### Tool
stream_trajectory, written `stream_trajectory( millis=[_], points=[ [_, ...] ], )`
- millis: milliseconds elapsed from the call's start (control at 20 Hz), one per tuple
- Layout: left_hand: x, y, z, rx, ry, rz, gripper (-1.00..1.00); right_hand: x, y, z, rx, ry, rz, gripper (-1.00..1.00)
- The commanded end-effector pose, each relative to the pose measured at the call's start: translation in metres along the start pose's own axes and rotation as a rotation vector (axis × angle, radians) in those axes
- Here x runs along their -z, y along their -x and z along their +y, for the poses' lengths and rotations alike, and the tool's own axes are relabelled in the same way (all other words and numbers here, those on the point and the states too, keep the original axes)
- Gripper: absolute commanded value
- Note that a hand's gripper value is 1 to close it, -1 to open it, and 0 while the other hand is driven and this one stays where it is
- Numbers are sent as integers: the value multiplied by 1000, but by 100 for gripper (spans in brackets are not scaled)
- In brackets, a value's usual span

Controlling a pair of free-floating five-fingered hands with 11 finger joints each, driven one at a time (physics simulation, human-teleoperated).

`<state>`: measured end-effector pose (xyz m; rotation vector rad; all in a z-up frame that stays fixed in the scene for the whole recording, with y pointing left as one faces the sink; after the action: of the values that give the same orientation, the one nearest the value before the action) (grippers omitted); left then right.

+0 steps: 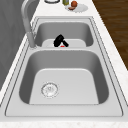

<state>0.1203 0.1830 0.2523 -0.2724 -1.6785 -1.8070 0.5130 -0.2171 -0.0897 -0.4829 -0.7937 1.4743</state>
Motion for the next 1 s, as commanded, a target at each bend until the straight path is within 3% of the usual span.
stream_trajectory(
  millis=[0, 150, 200, 250, 450, 950],
  points=[
    [0, 0, 0, 0, 0, 0, 0, 17, 8, 6, -4, 3, -4, 100],
    [0, 0, 0, 0, 0, 0, 0, 21, 4, 11, -41, -9, 0, 100],
    [0, 0, 0, 0, 0, 0, 0, 16, 6, 9, -15, -3, -15, 100],
    [0, 0, 0, 0, 0, 0, 0, 9, 13, 5, 9, 0, -21, -100],
    [0, 0, 0, 0, 0, 0, 0, -15, 20, -12, 43, -54, -38, -100],
    [0, 0, 0, 0, 0, 0, 0, -63, 45, -60, 19, -81, -29, -100]
  ],
)
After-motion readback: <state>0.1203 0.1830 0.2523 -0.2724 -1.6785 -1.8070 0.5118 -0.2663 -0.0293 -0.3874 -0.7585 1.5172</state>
